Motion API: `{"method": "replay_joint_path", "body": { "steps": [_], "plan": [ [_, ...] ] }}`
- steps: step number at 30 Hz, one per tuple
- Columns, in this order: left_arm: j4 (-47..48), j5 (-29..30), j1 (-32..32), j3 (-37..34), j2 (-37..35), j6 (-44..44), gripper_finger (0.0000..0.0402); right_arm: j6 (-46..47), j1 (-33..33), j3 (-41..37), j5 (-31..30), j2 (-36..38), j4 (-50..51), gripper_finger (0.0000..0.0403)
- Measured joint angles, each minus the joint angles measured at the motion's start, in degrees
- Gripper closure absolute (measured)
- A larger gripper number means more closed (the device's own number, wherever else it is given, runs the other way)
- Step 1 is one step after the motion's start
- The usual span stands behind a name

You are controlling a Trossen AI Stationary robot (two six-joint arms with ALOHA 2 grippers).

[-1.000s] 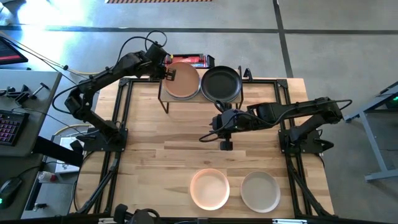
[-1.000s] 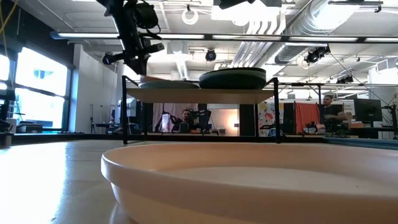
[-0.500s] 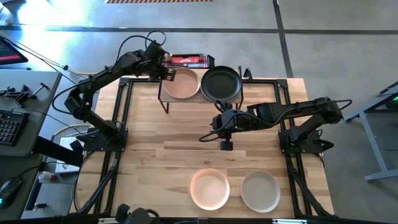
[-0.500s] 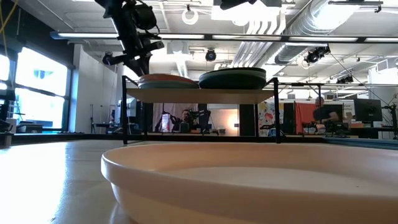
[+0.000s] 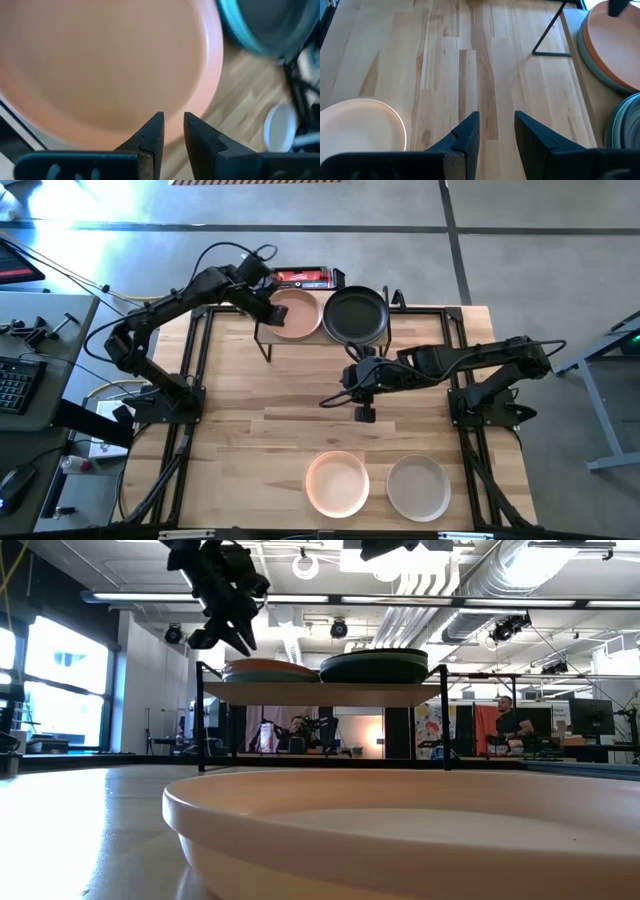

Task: Place and stack plates onto a shelf
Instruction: Stack the orange plate on the top of the green plate on the shelf

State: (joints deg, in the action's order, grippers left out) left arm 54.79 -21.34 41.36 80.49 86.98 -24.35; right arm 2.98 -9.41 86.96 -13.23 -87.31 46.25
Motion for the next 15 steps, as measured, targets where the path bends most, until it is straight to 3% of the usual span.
{"method": "replay_joint_path", "body": {
  "steps": [5,15],
  "plan": [
    [3.3,2.5,-3.4,0.0,0.0,3.5,0.0346,1.1,0.0,0.0,0.1,0.0,0.4,0.0302],
    [4.3,6.9,-5.1,0.0,0.0,2.0,0.0346,1.2,0.0,0.0,0.1,0.0,0.4,0.0302]
  ]
}}
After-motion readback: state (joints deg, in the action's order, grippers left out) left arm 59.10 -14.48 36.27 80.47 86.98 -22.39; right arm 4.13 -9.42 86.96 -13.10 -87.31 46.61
